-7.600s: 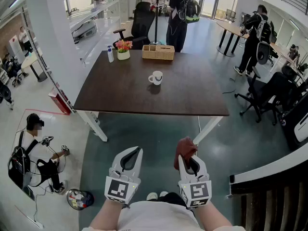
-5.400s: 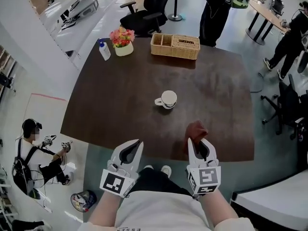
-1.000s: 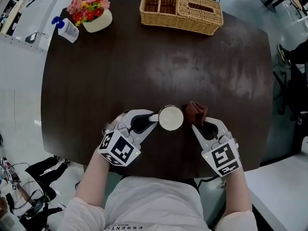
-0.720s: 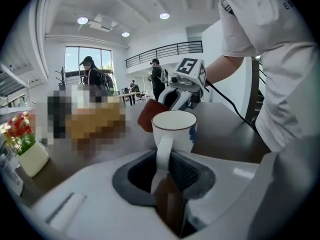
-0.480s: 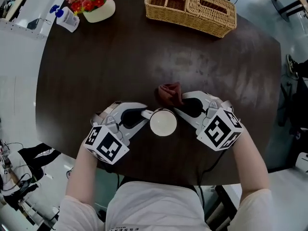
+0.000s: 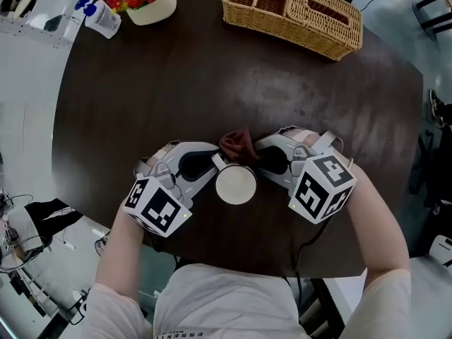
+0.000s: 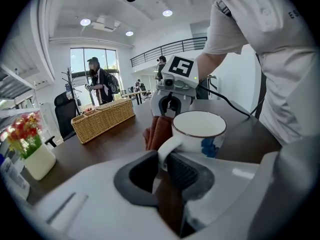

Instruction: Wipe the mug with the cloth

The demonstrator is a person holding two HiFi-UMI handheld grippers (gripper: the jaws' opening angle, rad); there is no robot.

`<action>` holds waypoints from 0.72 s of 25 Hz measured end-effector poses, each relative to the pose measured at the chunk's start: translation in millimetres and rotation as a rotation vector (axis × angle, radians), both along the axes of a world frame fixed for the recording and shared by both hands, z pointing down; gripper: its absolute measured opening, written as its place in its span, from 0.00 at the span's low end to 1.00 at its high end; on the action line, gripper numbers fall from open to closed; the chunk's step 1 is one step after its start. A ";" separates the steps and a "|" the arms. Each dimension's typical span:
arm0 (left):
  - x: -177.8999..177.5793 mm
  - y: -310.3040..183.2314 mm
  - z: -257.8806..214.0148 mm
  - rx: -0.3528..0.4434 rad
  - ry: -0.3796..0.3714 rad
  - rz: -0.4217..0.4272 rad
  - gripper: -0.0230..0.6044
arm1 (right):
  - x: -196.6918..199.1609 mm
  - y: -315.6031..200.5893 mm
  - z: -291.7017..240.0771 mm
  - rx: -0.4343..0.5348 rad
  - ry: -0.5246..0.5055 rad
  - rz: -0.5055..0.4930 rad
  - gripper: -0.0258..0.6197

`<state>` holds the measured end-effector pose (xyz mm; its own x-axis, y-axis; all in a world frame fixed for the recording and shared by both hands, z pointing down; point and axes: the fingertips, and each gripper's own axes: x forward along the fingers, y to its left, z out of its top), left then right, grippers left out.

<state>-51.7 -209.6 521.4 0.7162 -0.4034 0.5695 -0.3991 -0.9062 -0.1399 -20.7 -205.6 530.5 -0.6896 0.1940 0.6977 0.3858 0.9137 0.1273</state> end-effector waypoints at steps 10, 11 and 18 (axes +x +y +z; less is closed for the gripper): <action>-1.2 -0.3 1.7 -0.031 -0.002 -0.068 0.13 | 27.3 13.5 1.7 -0.060 -0.019 0.144 0.17; -2.0 0.2 1.9 -0.034 -0.005 -0.087 0.13 | 29.2 15.2 3.0 -0.069 -0.031 0.180 0.17; -10.5 10.3 2.5 -0.047 -0.023 -0.268 0.13 | 40.2 29.0 5.4 -0.082 -0.045 0.449 0.17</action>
<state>-62.1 -199.3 523.9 0.5740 -0.5496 0.6070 -0.6232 -0.7741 -0.1116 19.5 -176.6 535.9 -0.7476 -0.0777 0.6596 -0.0548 0.9970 0.0553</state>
